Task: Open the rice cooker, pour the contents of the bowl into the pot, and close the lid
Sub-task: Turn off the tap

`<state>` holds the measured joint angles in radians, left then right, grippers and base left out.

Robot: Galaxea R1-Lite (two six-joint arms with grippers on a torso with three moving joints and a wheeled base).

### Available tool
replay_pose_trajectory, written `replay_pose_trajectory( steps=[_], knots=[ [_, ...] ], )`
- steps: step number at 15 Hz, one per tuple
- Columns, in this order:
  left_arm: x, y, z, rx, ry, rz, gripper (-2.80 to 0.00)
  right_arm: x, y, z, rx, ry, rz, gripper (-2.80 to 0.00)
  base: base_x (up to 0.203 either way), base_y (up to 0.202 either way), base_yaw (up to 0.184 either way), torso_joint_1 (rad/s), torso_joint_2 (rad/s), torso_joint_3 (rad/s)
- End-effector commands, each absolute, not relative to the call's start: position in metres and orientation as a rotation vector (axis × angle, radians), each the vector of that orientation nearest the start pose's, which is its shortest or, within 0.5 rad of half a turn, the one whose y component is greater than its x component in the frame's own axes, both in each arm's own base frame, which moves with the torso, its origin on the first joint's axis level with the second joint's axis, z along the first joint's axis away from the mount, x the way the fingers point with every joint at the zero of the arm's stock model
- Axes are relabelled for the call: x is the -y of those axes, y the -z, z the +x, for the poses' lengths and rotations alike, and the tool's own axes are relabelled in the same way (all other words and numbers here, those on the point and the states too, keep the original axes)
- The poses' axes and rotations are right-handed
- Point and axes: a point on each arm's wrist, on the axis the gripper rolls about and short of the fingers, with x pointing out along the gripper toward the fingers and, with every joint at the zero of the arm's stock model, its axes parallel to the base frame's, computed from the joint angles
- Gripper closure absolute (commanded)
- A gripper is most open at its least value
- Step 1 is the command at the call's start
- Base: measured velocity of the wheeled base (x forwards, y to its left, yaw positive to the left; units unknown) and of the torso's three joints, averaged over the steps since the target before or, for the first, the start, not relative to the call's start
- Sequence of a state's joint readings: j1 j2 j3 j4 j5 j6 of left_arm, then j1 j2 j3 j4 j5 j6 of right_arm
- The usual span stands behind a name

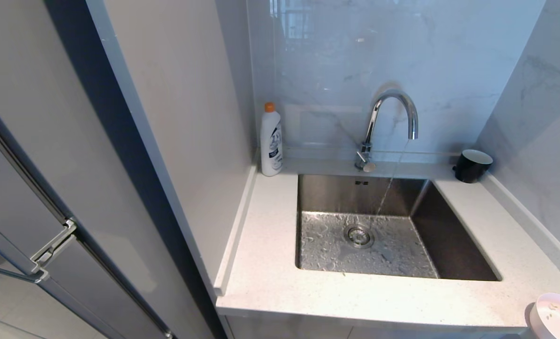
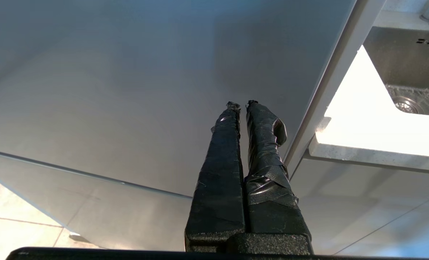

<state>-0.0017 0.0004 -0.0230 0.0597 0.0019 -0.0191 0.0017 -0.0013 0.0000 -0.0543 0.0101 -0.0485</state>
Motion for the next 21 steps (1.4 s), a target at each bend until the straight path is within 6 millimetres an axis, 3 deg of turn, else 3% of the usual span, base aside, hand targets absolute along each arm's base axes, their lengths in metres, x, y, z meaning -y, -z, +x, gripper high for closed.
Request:
replay_pose_trajectory(
  steps=[1,21],
  knots=[
    [0.0001,-0.0763,-0.0247,-0.037,-0.001,-0.014,0.00,-0.0003,-0.0732,-0.0208,0.026,-0.018,-0.086,0.00,0.000,0.000,0.000,0.000,0.00,0.000],
    [-0.0001,-0.0772,-0.0227,0.015,-0.001,-0.028,0.00,-0.0001,-0.0740,-0.0209,0.031,-0.012,-0.012,0.00,0.000,0.000,0.000,0.000,0.00,0.000]
  ],
)
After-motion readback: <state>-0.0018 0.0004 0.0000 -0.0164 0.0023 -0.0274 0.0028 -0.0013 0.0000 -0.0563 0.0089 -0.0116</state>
